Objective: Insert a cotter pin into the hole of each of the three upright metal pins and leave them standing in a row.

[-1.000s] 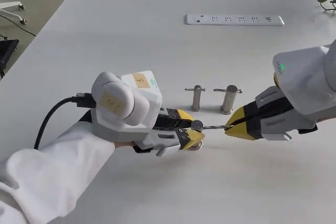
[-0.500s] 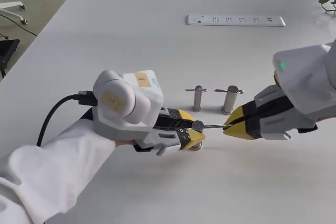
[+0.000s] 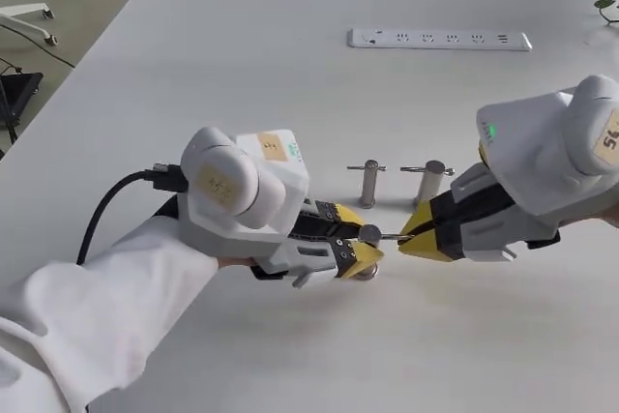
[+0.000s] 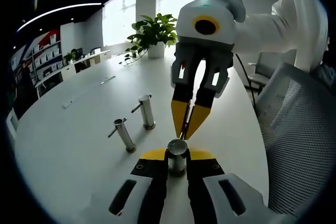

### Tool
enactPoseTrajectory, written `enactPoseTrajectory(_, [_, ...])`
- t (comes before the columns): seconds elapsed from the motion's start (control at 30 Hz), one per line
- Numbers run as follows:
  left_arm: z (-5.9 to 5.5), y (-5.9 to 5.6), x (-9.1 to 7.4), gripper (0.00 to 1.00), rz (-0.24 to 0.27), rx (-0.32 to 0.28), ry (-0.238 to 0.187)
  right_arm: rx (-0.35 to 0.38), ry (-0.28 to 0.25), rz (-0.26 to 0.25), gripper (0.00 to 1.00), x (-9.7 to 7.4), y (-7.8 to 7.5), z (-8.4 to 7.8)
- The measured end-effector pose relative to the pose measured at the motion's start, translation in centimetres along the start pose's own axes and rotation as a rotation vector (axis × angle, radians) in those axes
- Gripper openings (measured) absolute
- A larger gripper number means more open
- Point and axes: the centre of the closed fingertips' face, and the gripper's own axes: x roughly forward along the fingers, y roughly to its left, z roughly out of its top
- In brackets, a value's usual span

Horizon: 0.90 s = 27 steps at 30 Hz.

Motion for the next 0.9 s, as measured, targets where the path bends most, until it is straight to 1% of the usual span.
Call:
enactPoseTrajectory(0.17, [0.0, 0.0, 0.0, 0.11, -0.002, 0.007, 0.007, -0.027, 0.009, 0.016, 0.0, 0.3, 0.2, 0.4])
enactPoseTrajectory(0.23, [0.0, 0.0, 0.1, 0.11, -0.004, 0.008, 0.008, -0.058, 0.018, 0.023, 0.0, 0.4, 0.3, 0.5])
enactPoseTrajectory(0.3, [0.0, 0.0, 0.1, 0.11, -0.005, 0.008, 0.007, -0.058, 0.018, 0.024, 0.0, 0.5, 0.0, 0.4])
enactPoseTrajectory(0.37, [0.0, 0.0, 0.1, 0.11, -0.007, 0.002, 0.007, -0.052, 0.012, 0.021, 0.0, 0.6, -0.1, 0.5])
enactPoseTrajectory(0.4, [0.0, 0.0, 0.1, 0.11, -0.007, 0.004, 0.007, -0.038, 0.003, 0.023, 0.0, 0.6, 0.0, 0.6])
enactPoseTrajectory(0.43, [0.0, 0.0, 0.1, 0.11, -0.006, 0.005, 0.008, -0.029, -0.001, 0.017, 0.03, 0.5, -0.1, 0.6])
enactPoseTrajectory(0.47, [0.0, 0.0, 0.1, 0.11, -0.005, 0.004, 0.008, -0.037, 0.002, -0.007, 0.07, 0.3, -0.4, 0.5])
enactPoseTrajectory(0.5, [0.0, 0.0, 0.1, 0.11, -0.005, 0.004, 0.009, -0.035, -0.002, -0.005, 0.08, 0.3, -0.4, 0.5])
enactPoseTrajectory(0.53, [-0.1, 0.0, 0.1, 0.11, -0.005, 0.001, 0.008, -0.007, -0.016, 0.008, 0.07, 0.0, -0.3, 0.6])
enactPoseTrajectory(0.6, [-0.1, 0.0, 0.1, 0.11, -0.006, 0.0, 0.008, 0.006, -0.023, 0.001, 0.04, -0.4, -0.4, 0.5])
enactPoseTrajectory(0.77, [-0.1, 0.1, 0.2, 0.11, -0.007, 0.001, 0.007, 0.022, -0.005, 0.014, 0.0, -0.8, 0.2, -0.1])
enactPoseTrajectory(0.9, [-0.1, 0.1, 0.2, 0.11, -0.006, -0.004, 0.007, 0.03, -0.013, 0.013, 0.0, -0.8, 0.2, 0.1])
